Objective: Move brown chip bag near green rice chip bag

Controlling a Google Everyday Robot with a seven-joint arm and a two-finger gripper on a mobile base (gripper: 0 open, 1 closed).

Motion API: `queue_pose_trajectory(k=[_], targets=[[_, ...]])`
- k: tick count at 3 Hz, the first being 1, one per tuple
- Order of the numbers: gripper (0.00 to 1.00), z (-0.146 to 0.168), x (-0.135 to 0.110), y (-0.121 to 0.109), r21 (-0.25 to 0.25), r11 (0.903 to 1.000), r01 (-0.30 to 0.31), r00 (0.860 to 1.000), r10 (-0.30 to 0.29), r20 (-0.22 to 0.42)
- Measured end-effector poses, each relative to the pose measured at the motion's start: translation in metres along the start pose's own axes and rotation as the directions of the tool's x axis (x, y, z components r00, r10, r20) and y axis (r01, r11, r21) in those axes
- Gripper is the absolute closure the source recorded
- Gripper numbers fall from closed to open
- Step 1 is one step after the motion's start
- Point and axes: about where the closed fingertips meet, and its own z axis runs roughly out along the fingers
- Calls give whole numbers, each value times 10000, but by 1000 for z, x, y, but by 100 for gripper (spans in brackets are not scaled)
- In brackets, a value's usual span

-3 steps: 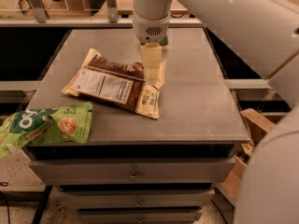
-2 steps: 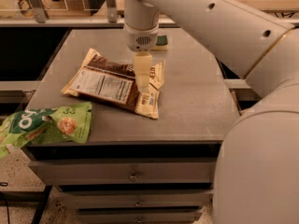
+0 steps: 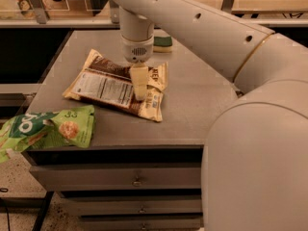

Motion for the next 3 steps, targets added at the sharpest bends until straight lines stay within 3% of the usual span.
queue_pose_trajectory(k=[2,3], targets=[[88,-2,-1,-1,-18,10000,-6,10000,6,-8],[100,-23,-6,-6,422,9987,287,9994,-278,-216]])
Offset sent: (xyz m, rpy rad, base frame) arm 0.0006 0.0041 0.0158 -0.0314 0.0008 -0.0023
